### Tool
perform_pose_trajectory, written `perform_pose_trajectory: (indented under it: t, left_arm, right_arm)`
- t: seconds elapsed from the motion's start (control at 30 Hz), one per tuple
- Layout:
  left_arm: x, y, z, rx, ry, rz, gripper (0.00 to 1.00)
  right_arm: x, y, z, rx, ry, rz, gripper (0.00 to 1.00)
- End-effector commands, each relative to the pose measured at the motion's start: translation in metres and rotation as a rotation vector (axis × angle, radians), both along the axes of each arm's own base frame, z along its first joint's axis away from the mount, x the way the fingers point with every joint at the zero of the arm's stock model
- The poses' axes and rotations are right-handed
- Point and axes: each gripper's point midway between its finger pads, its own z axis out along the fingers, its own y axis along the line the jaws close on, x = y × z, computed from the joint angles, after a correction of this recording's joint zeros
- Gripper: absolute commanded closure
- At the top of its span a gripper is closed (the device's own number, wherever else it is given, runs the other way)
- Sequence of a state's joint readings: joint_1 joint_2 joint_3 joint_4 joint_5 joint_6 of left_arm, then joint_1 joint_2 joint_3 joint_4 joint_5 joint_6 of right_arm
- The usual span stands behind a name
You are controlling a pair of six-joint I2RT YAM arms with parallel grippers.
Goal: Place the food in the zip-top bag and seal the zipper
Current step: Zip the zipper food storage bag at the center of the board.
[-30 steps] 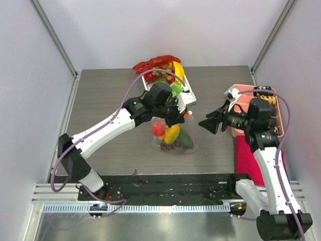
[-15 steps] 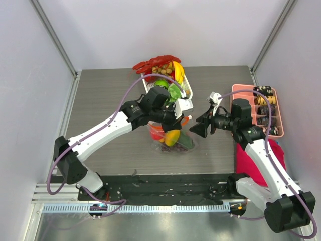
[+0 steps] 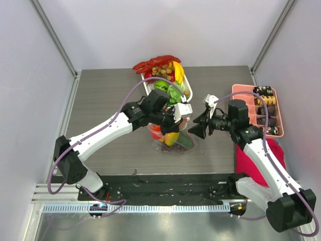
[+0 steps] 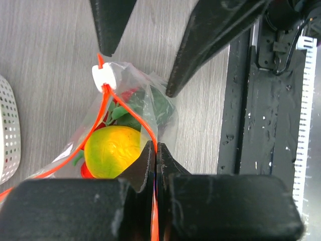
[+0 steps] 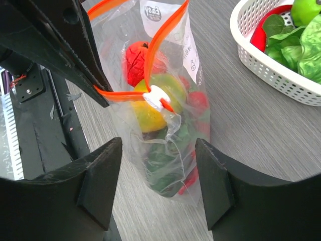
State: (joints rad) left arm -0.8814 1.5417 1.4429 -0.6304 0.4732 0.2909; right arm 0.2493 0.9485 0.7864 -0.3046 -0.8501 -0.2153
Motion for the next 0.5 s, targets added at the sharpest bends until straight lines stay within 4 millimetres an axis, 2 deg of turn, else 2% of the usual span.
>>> perform_pose_trajectory:
  t: [0.0, 0.2, 0.4, 0.47]
  left_arm:
    - [-0.012, 0.004, 0.001, -0.006, -0.005, -0.063, 1.00]
    - [-0.020, 0.004, -0.003, -0.009, 0.014, -0.107, 1.00]
    - [-0.024, 0.005, -0.005, -0.019, 0.016, -0.127, 1.00]
    - [-0.025, 0.005, -0.003, -0.028, 0.012, -0.131, 1.00]
  right_arm:
    - [0.007, 0.006, 0.003, -0.002, -0.069, 0.025, 0.36]
    - [0.008, 0.012, 0.001, -0.007, -0.101, 0.037, 0.36]
    - [0.000, 0.018, 0.001, -0.005, -0.126, 0.076, 0.36]
    - [-0.001, 0.018, -0.001, -0.012, -0.147, 0.081, 0.39]
